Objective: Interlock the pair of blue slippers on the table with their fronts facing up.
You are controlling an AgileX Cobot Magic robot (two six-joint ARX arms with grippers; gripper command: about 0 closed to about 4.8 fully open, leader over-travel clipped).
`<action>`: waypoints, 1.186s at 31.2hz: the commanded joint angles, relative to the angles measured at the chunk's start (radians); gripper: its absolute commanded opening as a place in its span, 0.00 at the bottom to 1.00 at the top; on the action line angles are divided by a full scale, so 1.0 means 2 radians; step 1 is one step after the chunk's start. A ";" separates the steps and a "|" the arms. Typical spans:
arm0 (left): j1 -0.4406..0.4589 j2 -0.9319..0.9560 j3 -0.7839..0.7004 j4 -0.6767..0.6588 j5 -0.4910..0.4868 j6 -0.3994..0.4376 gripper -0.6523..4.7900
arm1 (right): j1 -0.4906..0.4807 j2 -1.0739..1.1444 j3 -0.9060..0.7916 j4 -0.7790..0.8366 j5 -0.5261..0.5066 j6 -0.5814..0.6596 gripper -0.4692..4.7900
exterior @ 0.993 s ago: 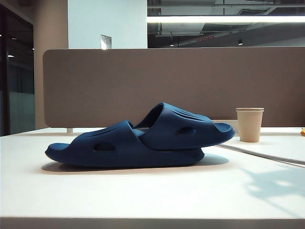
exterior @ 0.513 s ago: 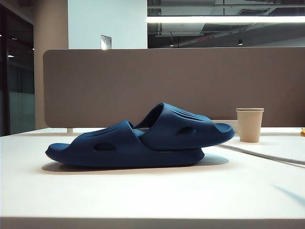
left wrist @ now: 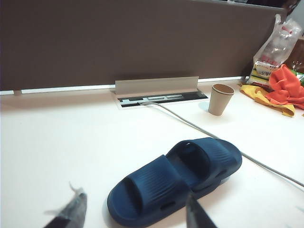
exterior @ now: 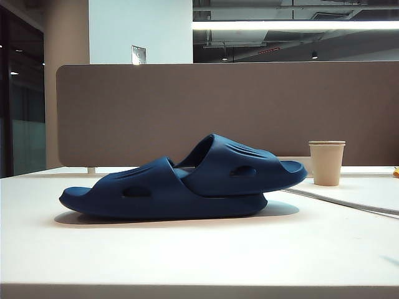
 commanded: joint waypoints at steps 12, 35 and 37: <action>0.000 -0.107 -0.144 0.104 -0.006 -0.069 0.47 | 0.001 -0.015 -0.056 0.018 -0.004 0.064 0.48; 0.000 -0.115 -0.260 0.139 -0.002 -0.127 0.21 | 0.001 -0.015 -0.166 0.102 0.037 0.105 0.34; 0.000 -0.115 -0.266 0.140 -0.002 -0.136 0.21 | 0.001 -0.015 -0.171 0.102 0.043 0.101 0.28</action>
